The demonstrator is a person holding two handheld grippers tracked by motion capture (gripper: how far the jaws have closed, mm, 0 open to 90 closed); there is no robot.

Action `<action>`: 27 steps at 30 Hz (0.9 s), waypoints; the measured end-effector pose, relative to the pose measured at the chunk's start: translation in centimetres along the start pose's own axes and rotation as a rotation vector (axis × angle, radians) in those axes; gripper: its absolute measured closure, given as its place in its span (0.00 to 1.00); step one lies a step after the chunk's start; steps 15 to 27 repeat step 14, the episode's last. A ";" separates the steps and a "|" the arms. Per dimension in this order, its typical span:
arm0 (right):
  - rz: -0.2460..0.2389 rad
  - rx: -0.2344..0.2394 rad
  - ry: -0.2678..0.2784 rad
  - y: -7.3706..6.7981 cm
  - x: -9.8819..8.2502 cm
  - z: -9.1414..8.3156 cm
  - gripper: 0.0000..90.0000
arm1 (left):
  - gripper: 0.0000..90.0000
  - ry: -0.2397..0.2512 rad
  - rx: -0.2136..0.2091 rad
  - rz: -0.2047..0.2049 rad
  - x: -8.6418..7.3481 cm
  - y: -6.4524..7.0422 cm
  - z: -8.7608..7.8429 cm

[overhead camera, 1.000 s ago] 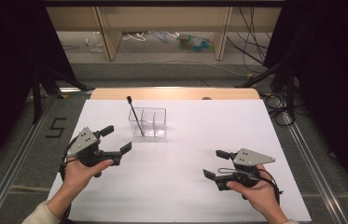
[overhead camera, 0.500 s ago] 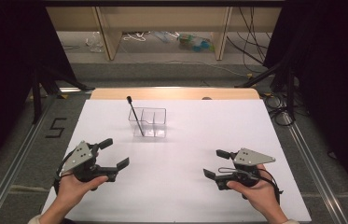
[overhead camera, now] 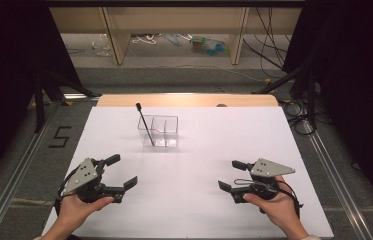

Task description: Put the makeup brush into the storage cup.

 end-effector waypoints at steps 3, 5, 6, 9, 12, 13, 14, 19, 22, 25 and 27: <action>-0.006 -0.008 -0.009 0.1 -0.1 -0.1 0.19 | 0.07 -0.003 -0.002 0.000 0.0 0.1 0.1; -0.008 -0.010 -0.010 0.1 -0.1 -0.1 0.19 | 0.08 -0.003 -0.005 -0.001 0.0 0.3 0.1; -0.006 -0.006 -0.004 0.1 0.0 0.0 0.19 | 0.08 -0.005 -0.007 -0.001 -0.1 0.3 0.2; -0.008 -0.011 -0.009 0.2 -0.1 -0.1 0.19 | 0.08 -0.012 -0.005 0.004 -0.2 0.2 0.2; -0.007 -0.012 -0.009 0.2 -0.1 -0.1 0.19 | 0.08 -0.016 -0.007 0.005 -0.2 0.2 0.2; -0.015 -0.019 -0.001 0.3 0.0 -0.1 0.19 | 0.08 -0.014 -0.009 0.003 -0.2 0.2 0.2; -0.013 -0.018 0.009 0.4 0.1 -0.1 0.19 | 0.09 -0.014 -0.007 0.002 -0.2 0.1 0.3; -0.013 -0.018 0.009 0.4 0.1 -0.1 0.19 | 0.09 -0.014 -0.007 0.002 -0.2 0.1 0.3; -0.013 -0.018 0.009 0.4 0.1 -0.1 0.19 | 0.09 -0.014 -0.007 0.002 -0.2 0.1 0.3; -0.013 -0.018 0.009 0.4 0.1 -0.1 0.19 | 0.09 -0.014 -0.007 0.002 -0.2 0.1 0.3; -0.013 -0.018 0.009 0.4 0.1 -0.1 0.19 | 0.09 -0.014 -0.007 0.002 -0.2 0.1 0.3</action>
Point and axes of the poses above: each handheld gripper's, and its own axes: z roughly forward along the jaws, x roughly out of its top, y roughly to its right, the point moved 9 cm from there along z, roughly forward along the jaws, and after that the axes turned 4 degrees about y, right-handed, at the moved point
